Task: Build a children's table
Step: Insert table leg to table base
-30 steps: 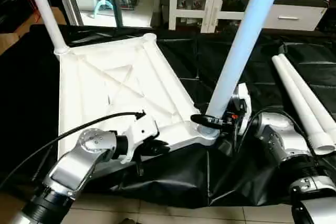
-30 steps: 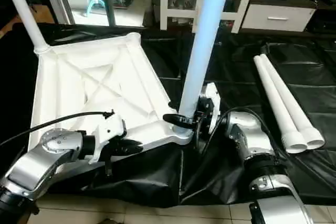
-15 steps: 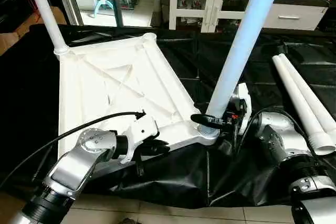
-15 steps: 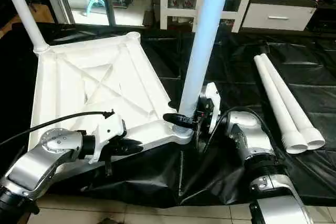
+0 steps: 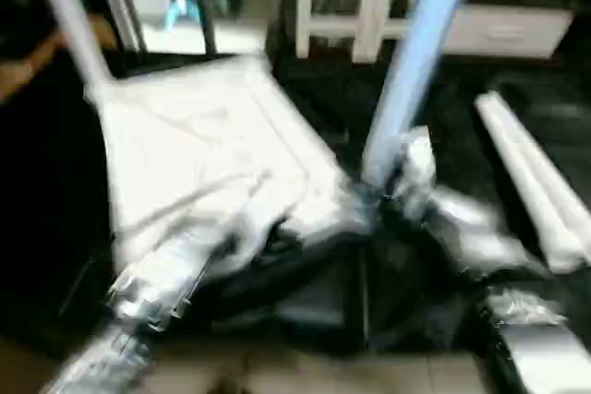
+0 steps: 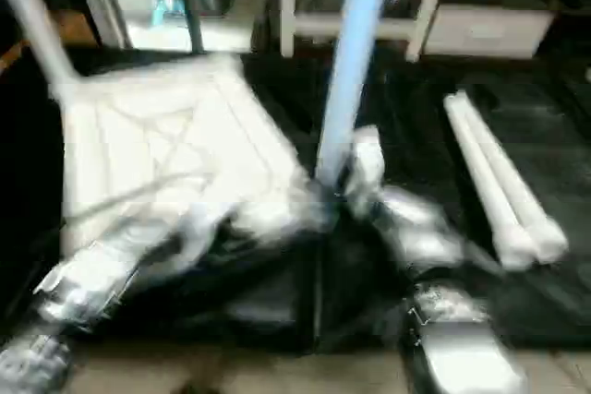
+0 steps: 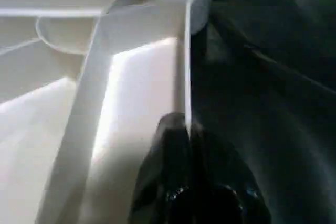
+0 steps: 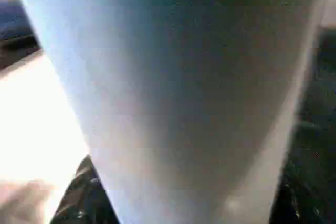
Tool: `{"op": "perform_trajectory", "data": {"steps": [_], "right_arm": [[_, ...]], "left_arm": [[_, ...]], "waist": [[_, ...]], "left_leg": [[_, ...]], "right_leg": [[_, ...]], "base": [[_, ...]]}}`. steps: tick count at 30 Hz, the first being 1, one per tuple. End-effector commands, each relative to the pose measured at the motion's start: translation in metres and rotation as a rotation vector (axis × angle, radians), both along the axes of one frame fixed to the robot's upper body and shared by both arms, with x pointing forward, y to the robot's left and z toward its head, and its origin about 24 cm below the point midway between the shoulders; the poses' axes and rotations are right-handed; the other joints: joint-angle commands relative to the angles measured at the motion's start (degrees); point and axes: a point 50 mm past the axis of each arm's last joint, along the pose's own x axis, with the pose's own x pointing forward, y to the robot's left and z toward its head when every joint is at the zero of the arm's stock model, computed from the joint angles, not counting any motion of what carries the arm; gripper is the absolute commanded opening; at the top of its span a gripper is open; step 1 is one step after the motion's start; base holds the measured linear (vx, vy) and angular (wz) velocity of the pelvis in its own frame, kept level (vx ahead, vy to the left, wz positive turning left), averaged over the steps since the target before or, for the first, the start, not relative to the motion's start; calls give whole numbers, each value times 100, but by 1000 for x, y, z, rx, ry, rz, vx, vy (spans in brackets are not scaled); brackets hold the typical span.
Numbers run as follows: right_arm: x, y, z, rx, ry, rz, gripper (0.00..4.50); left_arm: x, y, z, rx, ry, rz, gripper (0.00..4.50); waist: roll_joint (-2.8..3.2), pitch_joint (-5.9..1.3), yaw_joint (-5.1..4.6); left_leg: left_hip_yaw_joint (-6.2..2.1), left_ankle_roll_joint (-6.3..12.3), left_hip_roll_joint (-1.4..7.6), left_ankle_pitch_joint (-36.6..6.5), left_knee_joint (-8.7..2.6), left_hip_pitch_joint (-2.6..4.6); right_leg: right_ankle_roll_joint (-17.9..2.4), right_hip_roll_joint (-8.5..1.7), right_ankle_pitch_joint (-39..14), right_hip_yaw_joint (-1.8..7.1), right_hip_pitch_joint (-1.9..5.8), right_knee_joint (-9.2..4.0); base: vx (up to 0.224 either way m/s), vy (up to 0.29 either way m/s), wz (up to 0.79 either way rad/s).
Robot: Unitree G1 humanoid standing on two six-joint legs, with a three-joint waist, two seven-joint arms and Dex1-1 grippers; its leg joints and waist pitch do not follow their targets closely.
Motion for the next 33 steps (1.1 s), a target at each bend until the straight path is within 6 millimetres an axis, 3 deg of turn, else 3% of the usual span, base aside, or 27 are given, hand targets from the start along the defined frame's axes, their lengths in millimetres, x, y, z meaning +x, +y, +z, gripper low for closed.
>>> {"op": "perform_trajectory", "data": {"steps": [1, 2, 5, 6, 11, 13, 17, 20, 21, 23, 24, 27, 29, 30, 33], "right_arm": [[-15, -2, -42, -6, 206, -170, 199], [-15, -4, -42, -8, 203, -173, 199], [-13, -5, -39, -9, 197, -174, 199], [-13, -5, -39, -12, 195, -181, 199], [-9, 3, -34, -18, 177, -174, 199], [-7, 16, -25, 81, 123, -56, 255], [-8, 14, -5, 60, -29, 191, 279], [-18, -7, 16, 104, -112, 448, 318], [-23, -16, 21, 103, -125, 529, 318], [-33, -29, 27, 82, -130, 635, 337], [-38, -42, 30, 38, -134, 675, 349], [-41, -59, 32, -14, -127, 686, 357], [-44, -67, 35, -9, -124, 702, 357], [-51, -81, 41, -1, -117, 749, 357], [-57, -88, 43, -2, -92, 793, 357]], "left_arm": [[1, 1, -14, 86, 12, 94, 0], [2, 2, -14, 85, 12, 97, 0], [3, 4, -13, 84, 12, 101, 0], [3, 3, -13, 86, 12, 105, 0], [7, 2, -14, 84, 9, 120, 0], [6, 3, -12, 63, -4, 91, 0], [-4, 15, -10, 17, -32, -33, 0], [-24, 33, -7, -48, -30, -196, 0], [-34, 38, -6, -75, -5, -254, 0], [-47, 49, -5, -90, 43, -325, 0], [-57, 55, -5, -93, 83, -370, 0], [-65, 62, -5, -109, 131, -400, 0], [-68, 65, -5, -118, 149, -411, 0], [-72, 70, -5, -132, 165, -421, 0], [-73, 72, -5, -130, 164, -418, 0]], "waist": [[-41, -375, -14], [-77, -411, -16], [-61, -476, -25], [-66, -478, -25], [-72, -443, -41], [-88, -432, -42], [-98, -463, -80], [-93, -479, -120], [-79, -484, -105], [-59, -503, -48], [-40, -487, -30], [-42, -506, -17], [-50, -488, 1], [-62, -474, 12], [-73, -478, 76]], "left_leg": [[12, 70, 33, -202, -341, 288], [1, 149, 24, -115, -323, 248], [-22, 539, -25, 636, -236, 197], [-21, 639, -25, 669, -226, 198], [-17, 626, 4, 250, -266, 207], [-15, 617, 16, 84, -278, 205], [-44, 850, 1, 403, -243, 143], [-58, 1039, -1, 560, -213, 145], [-49, 1082, 28, 649, -202, 181], [-63, 1124, 39, 944, -168, 190], [-42, 1150, 50, 1015, -157, 198], [-29, 1033, 42, 1015, -161, 205], [-18, 1011, 37, 1002, -159, 194], [-6, 1003, 31, 945, -160, 189], [-7, 981, 42, 900, -165, 193]], "right_leg": [[-1666, -261, 939, 112, 233, -404], [-1538, -255, 1208, 125, 307, -377], [-1388, -190, 2602, 108, 326, -258], [-1390, -190, 2786, 101, 318, -254], [-1487, -211, 2191, 91, 309, -307], [-1502, -216, 1981, 93, 315, -324], [-1517, -207, 2571, 70, 371, -258], [-1499, -170, 3023, 56, 389, -218], [-1535, -161, 3111, 60, 338, -208], [-1514, -112, 3396, 31, 359, -157], [-1498, -110, 3423, 18, 294, -151], [-1575, -128, 3197, 26, 283, -143], [-1584, -125, 3128, 35, 268, -156], [-1566, -119, 3107, 45, 263, -165], [-1532, -127, 3048, 51, 256, -166]], "base": [[0, 0, 0], [0, 0, 0], [0, 0, 0], [0, 0, 0], [0, 0, 0], [0, 0, 0], [0, 0, 0], [0, 0, 0], [0, 0, 0], [0, 0, 0], [0, 0, 0], [0, 0, 0], [0, 0, 0], [0, 0, 0], [0, 0, 0]]}}
